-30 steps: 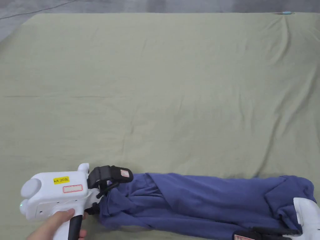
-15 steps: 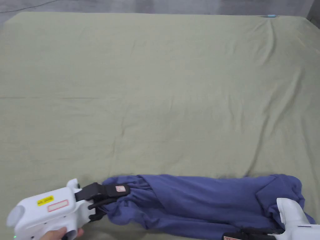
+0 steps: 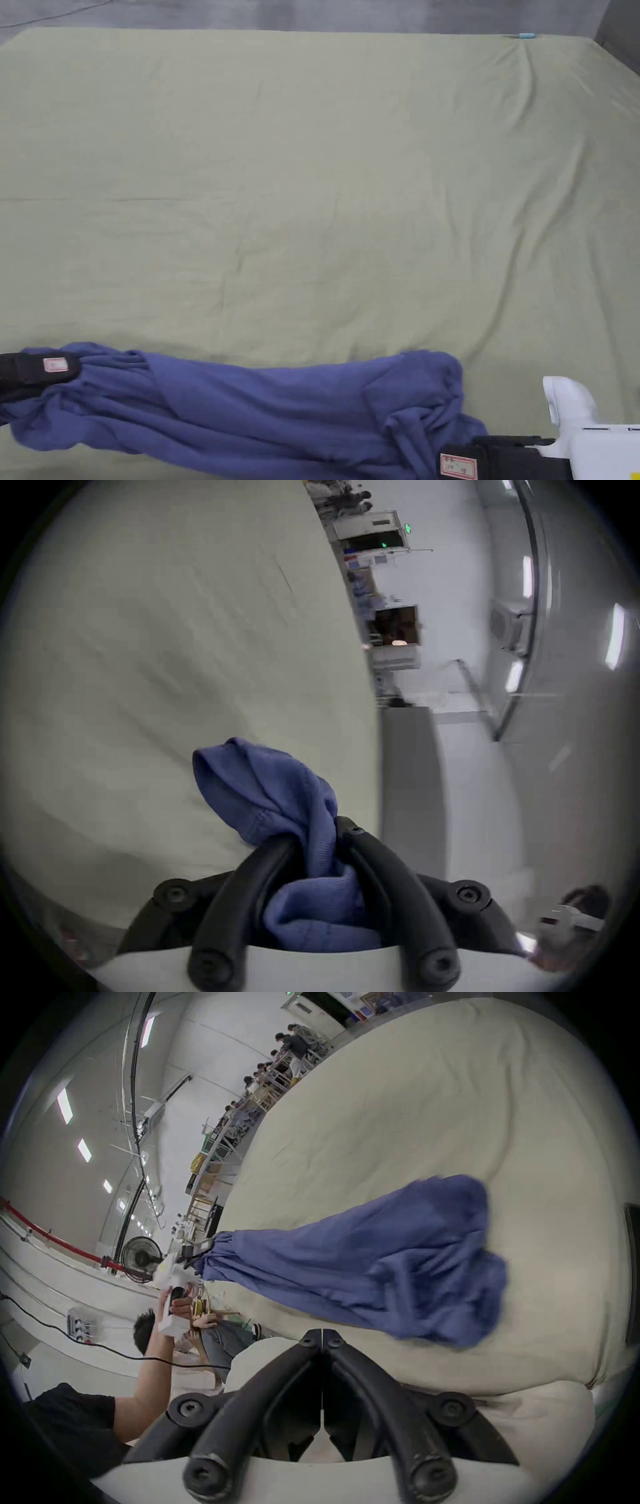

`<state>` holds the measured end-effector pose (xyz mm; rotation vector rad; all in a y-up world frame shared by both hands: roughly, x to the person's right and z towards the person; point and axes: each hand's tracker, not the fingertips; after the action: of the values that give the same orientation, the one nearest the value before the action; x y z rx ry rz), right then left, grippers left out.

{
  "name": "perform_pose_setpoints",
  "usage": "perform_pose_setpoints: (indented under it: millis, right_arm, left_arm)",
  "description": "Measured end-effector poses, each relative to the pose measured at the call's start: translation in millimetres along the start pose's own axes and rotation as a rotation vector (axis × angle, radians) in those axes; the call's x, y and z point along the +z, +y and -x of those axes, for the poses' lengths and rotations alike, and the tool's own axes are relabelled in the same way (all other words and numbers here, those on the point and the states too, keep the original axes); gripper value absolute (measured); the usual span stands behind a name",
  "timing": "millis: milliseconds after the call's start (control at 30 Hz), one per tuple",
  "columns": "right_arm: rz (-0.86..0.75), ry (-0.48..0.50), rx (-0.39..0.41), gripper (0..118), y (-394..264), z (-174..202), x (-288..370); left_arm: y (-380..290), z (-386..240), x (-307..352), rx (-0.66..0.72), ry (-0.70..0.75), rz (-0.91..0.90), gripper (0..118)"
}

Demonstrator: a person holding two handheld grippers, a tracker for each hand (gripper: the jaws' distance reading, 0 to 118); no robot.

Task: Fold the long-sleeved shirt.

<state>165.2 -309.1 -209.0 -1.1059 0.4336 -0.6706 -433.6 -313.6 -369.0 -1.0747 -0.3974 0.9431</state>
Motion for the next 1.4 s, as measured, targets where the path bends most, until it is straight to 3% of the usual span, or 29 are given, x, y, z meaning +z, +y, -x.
perform_pose_setpoints:
  millis: [100, 233, 367, 467, 667, 733, 800, 867, 933, 1000, 1033, 1067, 1100, 1200, 1267, 1333, 1400]
  right_arm:
    - [0.029, -0.125, 0.024, 0, -1, 2, -3]
    - [0.061, -0.282, 0.015, 0, -2, -3, -7]
    - [0.04, -0.257, -0.079, 0, -4, -19, 0]
    - [0.034, -0.271, -0.106, 0, -5, -28, 10]
    - [0.003, -0.315, -0.112, 0, -8, -43, 29]
    - [0.001, -0.312, -0.126, 0, -8, -50, 32]
    - [0.007, -0.31, -0.132, 0, -8, -54, 32]
    - [0.013, -0.307, -0.129, 0, -9, -56, 29]
    - [0.018, -0.294, -0.127, 0, -9, -57, 27]
    - [0.014, -0.262, -0.134, 0, -9, -58, 26]
    - [0.009, -0.252, -0.139, 0, -9, -58, 26]
    - [0.002, -0.243, -0.144, 0, -9, -59, 26]
    - [0.0, -0.237, -0.149, 0, -9, -60, 27]
    - [-0.005, -0.236, -0.151, 0, -10, -60, 28]
    - [-0.013, -0.236, -0.152, 0, -11, -62, 31]
    - [-0.029, -0.234, -0.16, 0, -12, -63, 35]
    - [-0.05, -0.238, -0.172, 0, -14, -64, 40]
  left_arm:
    - [-14, -41, -9, -0.149, 0.226, 0.007, 6]
    - [-66, -133, -57, -0.39, 0.212, 0.074, 6]
    - [-122, -203, -142, -0.558, 0.273, 0.201, 6]
    - [-158, -224, -213, -0.643, 0.295, 0.337, 6]
    - [-209, -219, -305, -0.642, 0.39, 0.464, 9]
    - [-210, -209, -316, -0.618, 0.398, 0.459, 27]
    - [-205, -206, -318, -0.544, 0.308, 0.444, 74]
    - [-199, -205, -307, -0.402, 0.157, 0.452, 106]
    - [-195, -215, -288, -0.357, 0.078, 0.419, 108]
    - [-186, -217, -260, -0.344, 0.019, 0.371, 103]
    - [-181, -213, -246, -0.337, -0.002, 0.343, 87]
    - [-176, -213, -230, -0.338, -0.001, 0.3, 40]
    - [-173, -208, -216, -0.352, 0.016, 0.248, 4]
    - [-173, -196, -203, -0.483, 0.288, 0.13, 0]
    - [-181, -186, -216, -0.59, 0.382, 0.195, 0]
    - [-195, -181, -233, -0.595, 0.4, 0.265, 0]
    - [-214, -187, -248, -0.604, 0.311, 0.312, 0]
